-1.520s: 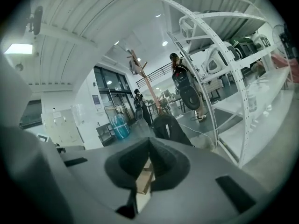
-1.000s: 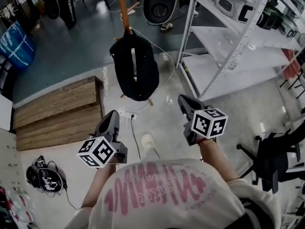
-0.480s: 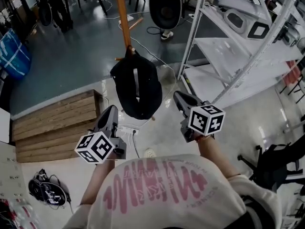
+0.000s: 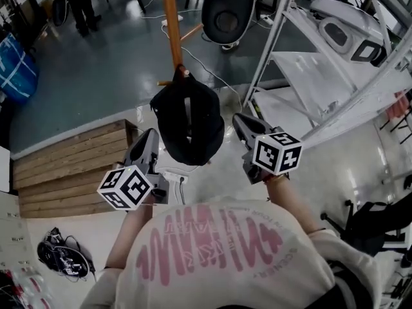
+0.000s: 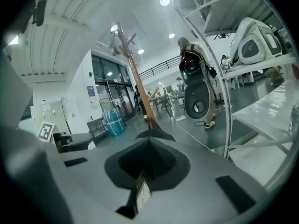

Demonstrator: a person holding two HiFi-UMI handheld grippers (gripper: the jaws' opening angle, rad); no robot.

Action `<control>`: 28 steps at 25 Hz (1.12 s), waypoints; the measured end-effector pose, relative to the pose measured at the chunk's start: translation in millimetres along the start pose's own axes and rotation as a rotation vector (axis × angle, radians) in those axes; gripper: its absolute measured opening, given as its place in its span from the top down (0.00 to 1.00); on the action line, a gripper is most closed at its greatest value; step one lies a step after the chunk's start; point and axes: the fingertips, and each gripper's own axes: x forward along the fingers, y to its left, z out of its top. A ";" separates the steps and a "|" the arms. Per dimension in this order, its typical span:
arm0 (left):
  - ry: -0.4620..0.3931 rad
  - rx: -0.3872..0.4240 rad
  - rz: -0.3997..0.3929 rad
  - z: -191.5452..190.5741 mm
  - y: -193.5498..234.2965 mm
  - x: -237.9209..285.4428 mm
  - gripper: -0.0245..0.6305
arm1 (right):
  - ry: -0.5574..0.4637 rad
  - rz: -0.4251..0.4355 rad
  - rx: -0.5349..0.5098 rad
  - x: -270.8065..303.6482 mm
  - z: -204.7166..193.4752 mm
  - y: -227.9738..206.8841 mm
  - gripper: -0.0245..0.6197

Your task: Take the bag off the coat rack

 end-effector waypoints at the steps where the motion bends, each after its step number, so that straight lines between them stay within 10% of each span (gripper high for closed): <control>1: 0.004 -0.007 -0.007 -2.3 0.1 3.3 0.96 | 0.013 0.000 0.003 3.8 -3.5 -1.6 0.95; 20: 0.080 0.048 0.089 -25.0 53.1 59.0 0.96 | 0.109 -0.022 0.087 102.8 -22.6 -51.6 0.95; 28: 0.097 0.010 0.130 -27.5 71.3 78.0 0.96 | 0.209 0.019 0.046 148.8 -33.9 -64.4 0.51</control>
